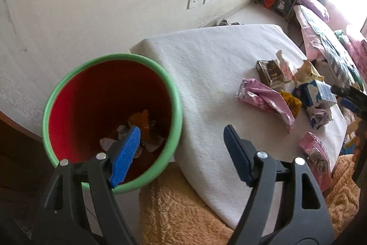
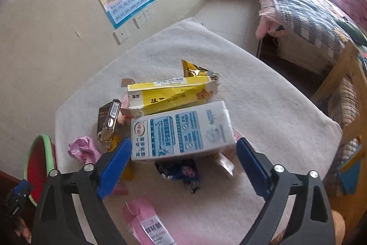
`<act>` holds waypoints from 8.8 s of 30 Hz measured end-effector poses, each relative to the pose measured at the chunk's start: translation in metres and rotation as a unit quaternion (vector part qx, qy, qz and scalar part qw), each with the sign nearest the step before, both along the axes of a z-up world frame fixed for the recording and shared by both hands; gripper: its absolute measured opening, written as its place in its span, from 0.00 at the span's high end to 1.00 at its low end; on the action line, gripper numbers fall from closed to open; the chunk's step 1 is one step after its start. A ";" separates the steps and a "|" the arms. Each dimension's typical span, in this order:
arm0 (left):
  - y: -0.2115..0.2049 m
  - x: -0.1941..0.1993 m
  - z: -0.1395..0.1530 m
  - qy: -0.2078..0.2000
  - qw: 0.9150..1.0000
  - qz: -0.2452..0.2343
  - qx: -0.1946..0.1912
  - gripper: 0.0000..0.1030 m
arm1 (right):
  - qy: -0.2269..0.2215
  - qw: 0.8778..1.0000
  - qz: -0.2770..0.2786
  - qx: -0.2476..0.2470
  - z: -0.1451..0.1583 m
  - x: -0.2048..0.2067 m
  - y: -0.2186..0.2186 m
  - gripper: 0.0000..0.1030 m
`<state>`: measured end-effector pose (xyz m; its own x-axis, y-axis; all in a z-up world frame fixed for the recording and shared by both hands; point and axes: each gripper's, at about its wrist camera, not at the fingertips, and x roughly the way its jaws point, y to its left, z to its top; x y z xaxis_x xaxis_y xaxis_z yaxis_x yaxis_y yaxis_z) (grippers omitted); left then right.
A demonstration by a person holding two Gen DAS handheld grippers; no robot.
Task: Collect trash
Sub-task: 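Grasp the pink wrapper with the left tool while the right tool grasps the milk carton, then carry the pink wrapper over the red bin and open the left tool, then carry the milk carton over the red bin and open the right tool, then grasp the yellow snack wrapper with the left tool while the right tool grasps the pink-and-white paper bag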
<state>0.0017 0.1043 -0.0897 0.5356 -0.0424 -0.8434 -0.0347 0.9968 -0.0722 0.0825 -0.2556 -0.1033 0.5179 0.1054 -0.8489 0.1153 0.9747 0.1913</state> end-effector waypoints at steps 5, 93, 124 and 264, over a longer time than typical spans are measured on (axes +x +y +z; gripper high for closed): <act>-0.011 -0.001 0.003 0.000 1.000 -0.015 0.010 0.30 | 0.014 1.000 0.001 -0.009 -0.009 0.012 0.005 0.07; -0.102 0.055 -0.063 0.119 0.986 -0.104 -0.058 0.56 | 0.072 0.981 0.182 0.011 -0.010 -0.061 0.069 0.32; -0.084 0.029 0.017 -0.004 0.995 -0.099 -0.025 0.68 | -0.021 0.987 0.160 0.022 0.047 -0.064 0.076 0.49; -0.108 0.023 -0.067 0.120 0.984 -0.109 -0.072 0.55 | 0.094 0.993 0.070 -0.023 -0.048 0.000 -0.047 0.77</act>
